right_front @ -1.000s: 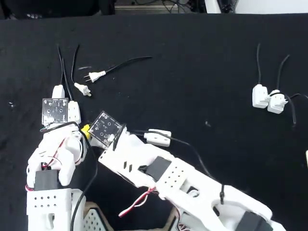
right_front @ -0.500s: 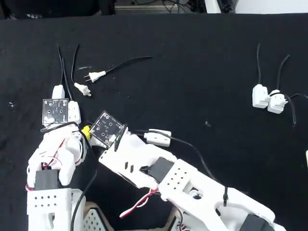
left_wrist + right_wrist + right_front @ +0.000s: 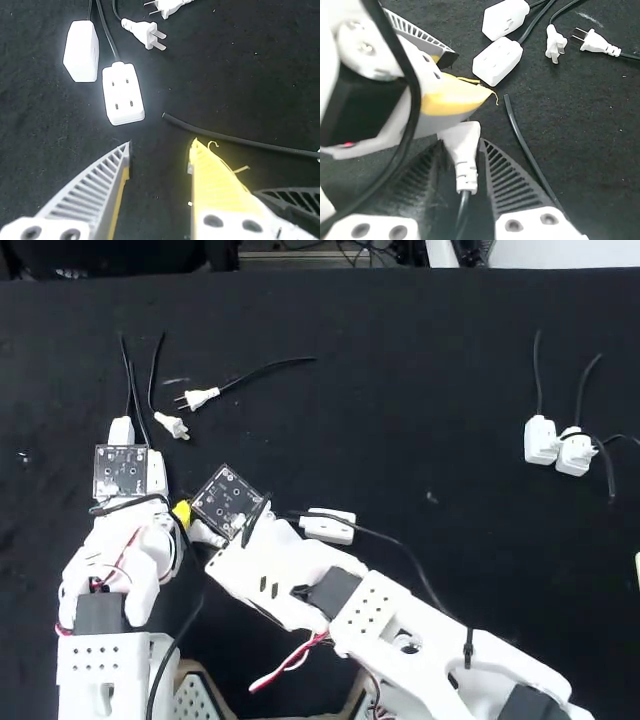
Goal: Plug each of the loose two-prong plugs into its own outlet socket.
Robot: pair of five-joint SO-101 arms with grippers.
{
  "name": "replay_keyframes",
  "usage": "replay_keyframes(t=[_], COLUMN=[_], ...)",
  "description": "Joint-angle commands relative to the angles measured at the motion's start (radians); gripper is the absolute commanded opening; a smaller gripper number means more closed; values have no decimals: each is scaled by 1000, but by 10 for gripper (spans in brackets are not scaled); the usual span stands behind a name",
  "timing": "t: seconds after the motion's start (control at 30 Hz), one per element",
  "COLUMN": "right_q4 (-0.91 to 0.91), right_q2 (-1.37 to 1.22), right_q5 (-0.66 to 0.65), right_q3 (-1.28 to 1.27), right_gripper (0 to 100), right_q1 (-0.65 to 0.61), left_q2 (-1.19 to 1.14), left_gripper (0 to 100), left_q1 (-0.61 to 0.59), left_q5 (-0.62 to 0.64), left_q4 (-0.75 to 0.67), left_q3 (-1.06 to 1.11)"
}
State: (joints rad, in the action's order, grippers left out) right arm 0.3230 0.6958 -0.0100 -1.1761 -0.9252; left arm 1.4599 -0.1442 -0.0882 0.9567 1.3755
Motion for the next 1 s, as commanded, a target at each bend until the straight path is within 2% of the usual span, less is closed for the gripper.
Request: replay_keyframes(t=[0.0, 0.57, 0.97], right_q4=[-2, 6, 12], right_q2=[62, 130, 8], right_q5=[15, 35, 9], right_q3=[67, 58, 67], right_gripper=[11, 11, 11], right_q1=[20, 21, 40], left_q2=[-6, -6, -5], left_gripper=[198, 198, 198], left_q1=[28, 28, 8], left_q5=[-6, -8, -6], left_q4=[-2, -2, -2], left_q3=[16, 16, 5])
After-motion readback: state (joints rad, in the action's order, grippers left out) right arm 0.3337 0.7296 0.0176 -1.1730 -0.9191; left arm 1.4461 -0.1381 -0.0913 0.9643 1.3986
